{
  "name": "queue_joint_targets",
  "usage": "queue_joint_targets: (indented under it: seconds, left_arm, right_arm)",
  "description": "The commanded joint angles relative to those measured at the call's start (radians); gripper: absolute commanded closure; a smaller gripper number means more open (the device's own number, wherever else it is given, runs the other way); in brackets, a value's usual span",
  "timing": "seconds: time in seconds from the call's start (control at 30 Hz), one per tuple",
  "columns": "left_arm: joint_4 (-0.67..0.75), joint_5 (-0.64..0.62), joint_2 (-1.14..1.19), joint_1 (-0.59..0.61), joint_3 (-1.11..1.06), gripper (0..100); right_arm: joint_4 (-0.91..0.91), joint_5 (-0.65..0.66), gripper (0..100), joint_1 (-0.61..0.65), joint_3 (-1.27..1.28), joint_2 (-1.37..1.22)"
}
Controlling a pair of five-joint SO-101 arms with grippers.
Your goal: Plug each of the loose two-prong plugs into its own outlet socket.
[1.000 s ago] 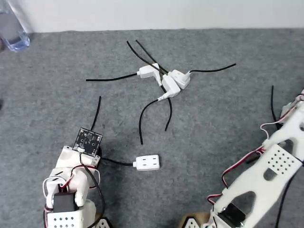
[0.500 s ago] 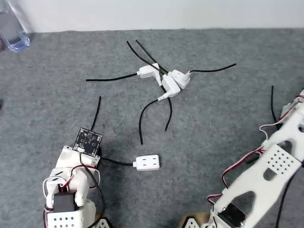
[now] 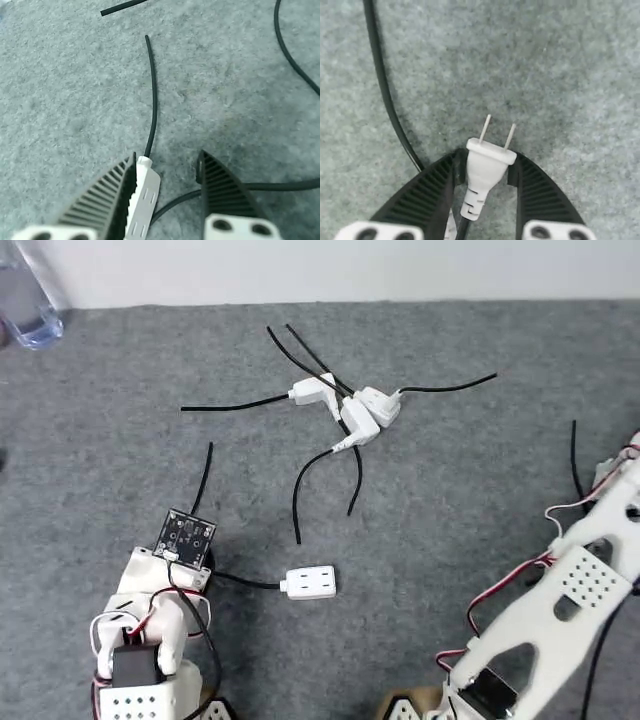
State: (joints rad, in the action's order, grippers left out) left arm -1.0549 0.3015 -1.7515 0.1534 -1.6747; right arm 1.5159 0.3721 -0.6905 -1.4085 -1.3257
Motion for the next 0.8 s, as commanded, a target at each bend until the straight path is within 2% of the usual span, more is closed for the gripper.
queue_joint_targets:
  seconds: [0.0, 0.13, 0.37, 0.63, 0.77]
  left_arm:
    - [0.025, -0.005, -0.005, 0.005, 0.004, 81]
    - [0.025, -0.003, -0.005, 0.005, 0.004, 81]
    - [0.025, -0.003, -0.005, 0.005, 0.004, 81]
    - [0.025, -0.003, -0.005, 0.005, 0.004, 81]
    - [0.025, -0.003, -0.005, 0.005, 0.004, 81]
  right_arm:
    - [-0.004, 0.037, 90.9, 0.008, -0.031, 0.016]
    - [-0.002, 0.055, 99.4, 0.004, -0.029, 0.015]
    - [0.065, 0.097, 99.0, -0.002, -0.044, 0.033]
    - [0.246, 0.1, 99.0, 0.01, -0.229, 0.12]
    - [0.283, 0.147, 99.0, 0.033, -0.261, 0.173]
